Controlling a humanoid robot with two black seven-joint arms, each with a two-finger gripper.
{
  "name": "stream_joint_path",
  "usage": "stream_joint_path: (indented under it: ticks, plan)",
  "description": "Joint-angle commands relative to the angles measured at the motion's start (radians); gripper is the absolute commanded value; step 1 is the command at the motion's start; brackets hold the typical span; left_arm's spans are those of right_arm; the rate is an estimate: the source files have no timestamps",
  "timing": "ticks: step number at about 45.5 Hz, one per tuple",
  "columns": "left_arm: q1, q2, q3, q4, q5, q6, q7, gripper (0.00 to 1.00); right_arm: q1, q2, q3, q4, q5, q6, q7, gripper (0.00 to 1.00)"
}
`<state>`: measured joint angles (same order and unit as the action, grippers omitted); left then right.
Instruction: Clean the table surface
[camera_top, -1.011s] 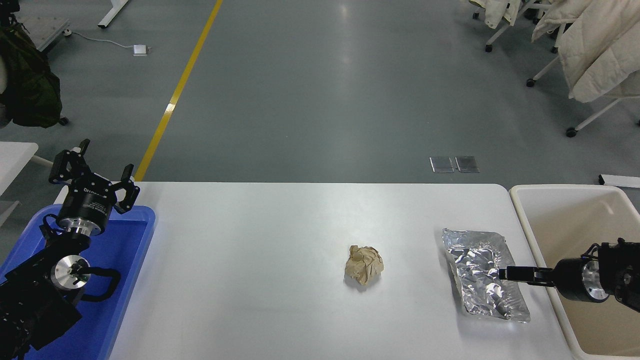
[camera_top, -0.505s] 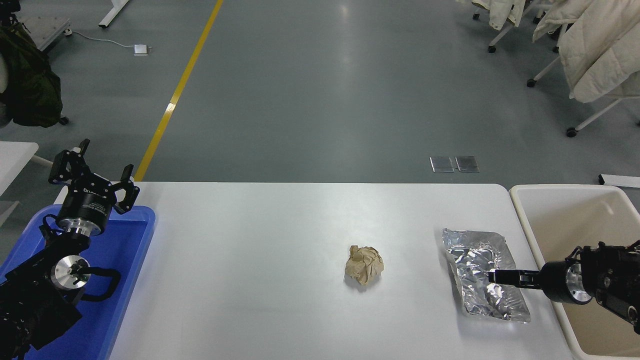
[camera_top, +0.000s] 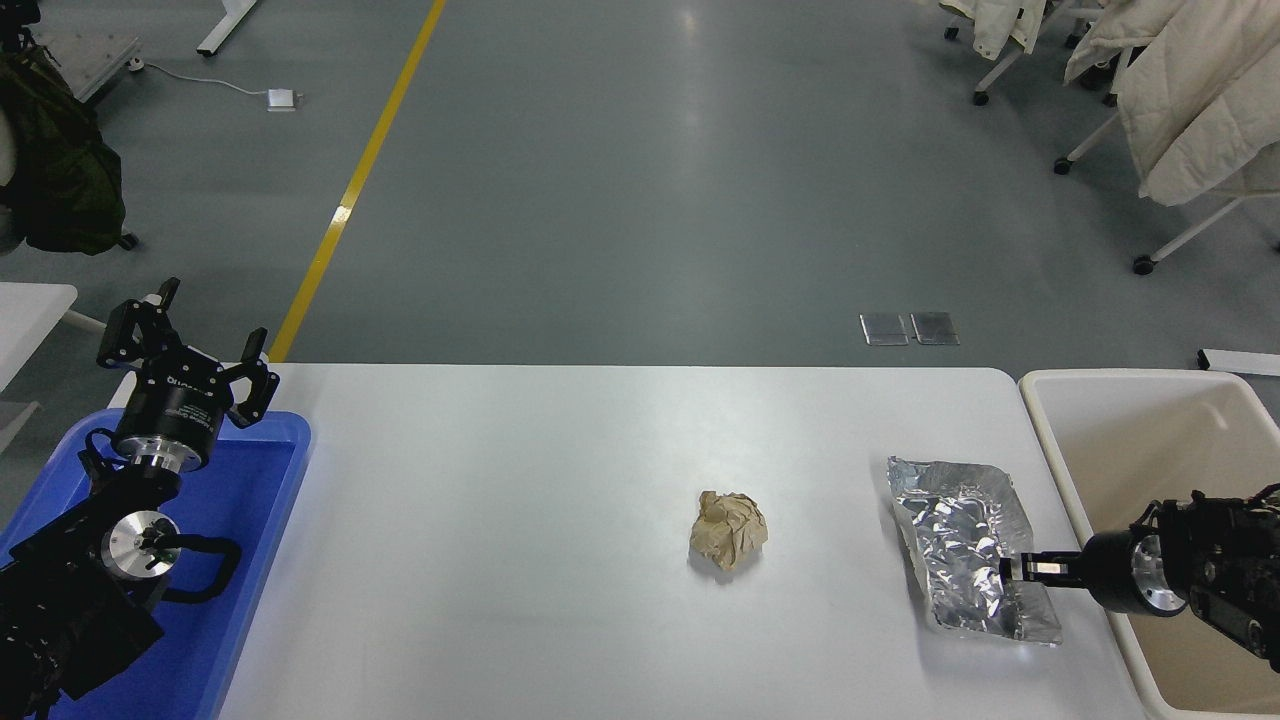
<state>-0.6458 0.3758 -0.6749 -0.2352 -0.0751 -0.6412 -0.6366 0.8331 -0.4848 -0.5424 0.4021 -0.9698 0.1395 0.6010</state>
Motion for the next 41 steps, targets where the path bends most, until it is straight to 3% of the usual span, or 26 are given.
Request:
stream_joint_path:
  ticks: [1,22,33,41]
  plan:
    - [0.0,0.0,0.0,-0.001,0.0,0.0,0.0,1.0,0.003,0.002,-0.005,-0.011,0.01,0.003,0.029,0.0]
    - [0.0,0.0,0.0,0.0,0.0,0.0,0.0,1.0,0.03,-0.023,0.007,-0.011,0.017,0.017,0.074,0.0]
    - [0.0,0.0,0.0,-0.001,0.0,0.0,0.0,1.0,0.119,-0.087,0.027,-0.003,0.02,0.14,0.166,0.0]
    - [0.0,0.0,0.0,-0.001,0.0,0.0,0.0,1.0,0.185,-0.13,0.045,0.001,0.02,0.192,0.178,0.0]
